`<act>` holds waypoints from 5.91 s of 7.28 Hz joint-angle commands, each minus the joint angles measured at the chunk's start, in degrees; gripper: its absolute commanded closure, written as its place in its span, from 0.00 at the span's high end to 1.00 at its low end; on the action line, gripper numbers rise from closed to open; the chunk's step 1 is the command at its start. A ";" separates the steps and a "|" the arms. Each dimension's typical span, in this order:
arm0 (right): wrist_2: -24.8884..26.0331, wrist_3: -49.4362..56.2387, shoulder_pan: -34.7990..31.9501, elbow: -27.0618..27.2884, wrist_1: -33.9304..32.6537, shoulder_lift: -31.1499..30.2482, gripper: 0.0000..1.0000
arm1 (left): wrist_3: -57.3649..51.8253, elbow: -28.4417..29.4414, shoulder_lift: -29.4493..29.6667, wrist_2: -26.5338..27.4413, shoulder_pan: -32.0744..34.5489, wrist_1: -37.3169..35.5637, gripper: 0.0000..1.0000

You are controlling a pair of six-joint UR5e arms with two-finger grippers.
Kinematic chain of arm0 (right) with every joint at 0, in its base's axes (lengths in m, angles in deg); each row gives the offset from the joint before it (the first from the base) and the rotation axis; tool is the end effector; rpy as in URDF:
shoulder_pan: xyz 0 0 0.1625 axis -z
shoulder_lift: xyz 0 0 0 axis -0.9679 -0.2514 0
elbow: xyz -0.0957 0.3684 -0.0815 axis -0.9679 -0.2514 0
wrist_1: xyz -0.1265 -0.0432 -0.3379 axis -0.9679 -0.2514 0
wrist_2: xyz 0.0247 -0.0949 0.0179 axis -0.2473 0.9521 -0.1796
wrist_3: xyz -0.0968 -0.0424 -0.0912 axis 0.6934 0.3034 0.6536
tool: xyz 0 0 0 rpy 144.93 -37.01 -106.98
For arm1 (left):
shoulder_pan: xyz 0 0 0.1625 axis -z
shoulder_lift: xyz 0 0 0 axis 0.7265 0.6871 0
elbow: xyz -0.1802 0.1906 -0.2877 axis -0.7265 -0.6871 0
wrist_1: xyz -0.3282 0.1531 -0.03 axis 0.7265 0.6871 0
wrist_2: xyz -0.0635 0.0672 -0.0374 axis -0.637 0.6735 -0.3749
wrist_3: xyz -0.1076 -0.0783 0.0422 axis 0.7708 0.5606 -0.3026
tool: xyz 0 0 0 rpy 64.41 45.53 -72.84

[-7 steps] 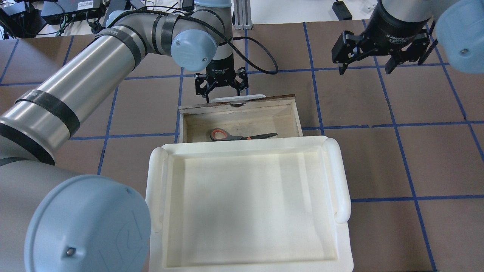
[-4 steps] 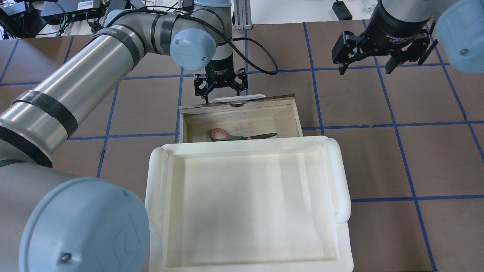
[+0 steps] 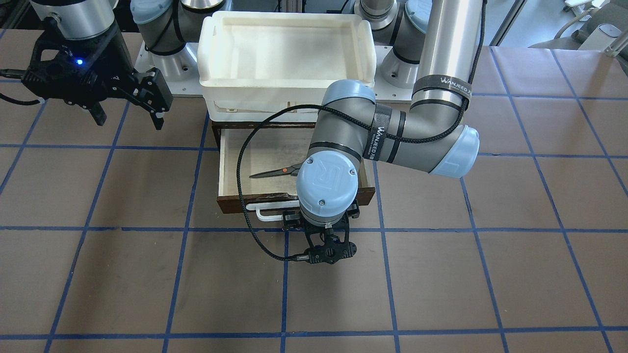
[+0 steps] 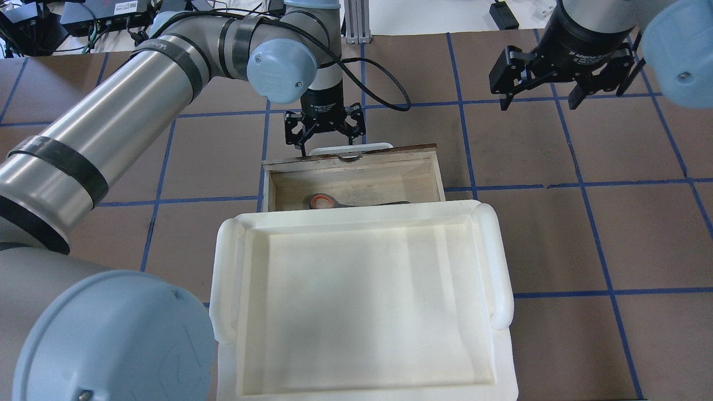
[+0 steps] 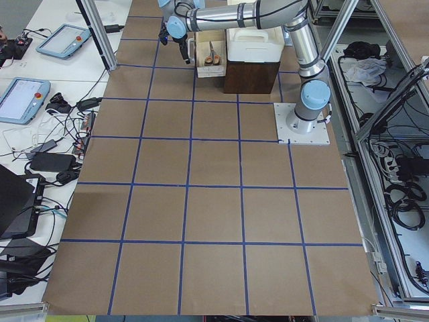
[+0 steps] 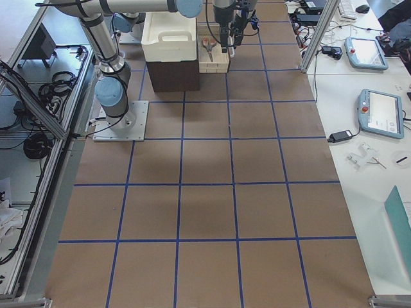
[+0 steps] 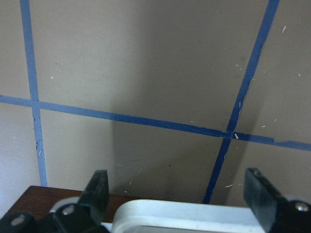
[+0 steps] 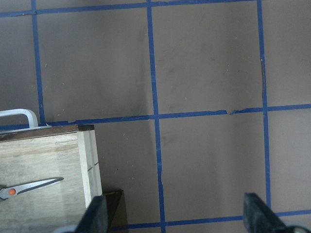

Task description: Put scissors in drawer and close it

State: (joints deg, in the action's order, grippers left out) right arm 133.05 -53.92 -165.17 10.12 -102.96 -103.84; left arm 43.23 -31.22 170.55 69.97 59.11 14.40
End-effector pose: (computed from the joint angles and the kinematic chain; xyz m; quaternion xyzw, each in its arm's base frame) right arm 0.1277 -0.4410 0.4358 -0.0281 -0.9980 0.0555 0.0111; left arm -0.2924 -0.5389 0.2326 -0.0803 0.9891 0.1185 0.0347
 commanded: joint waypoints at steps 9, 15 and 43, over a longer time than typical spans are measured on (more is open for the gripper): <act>0.35 0.34 0.00 0.00 0.00 0.09 1.00 | -0.09 -7.52 -5.30 -0.25 0.37 0.34 1.00; 0.43 -0.01 0.00 0.00 0.00 0.09 1.00 | 0.00 -10.60 -8.56 -0.78 2.12 0.86 1.00; 0.70 -0.19 0.00 0.00 0.09 -0.09 1.00 | -8.96 -9.36 -32.17 0.89 -12.02 7.98 1.00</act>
State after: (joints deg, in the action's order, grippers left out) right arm 133.71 -54.12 -165.17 10.12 -102.91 -103.93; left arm 34.43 -39.39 142.33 70.65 47.59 21.84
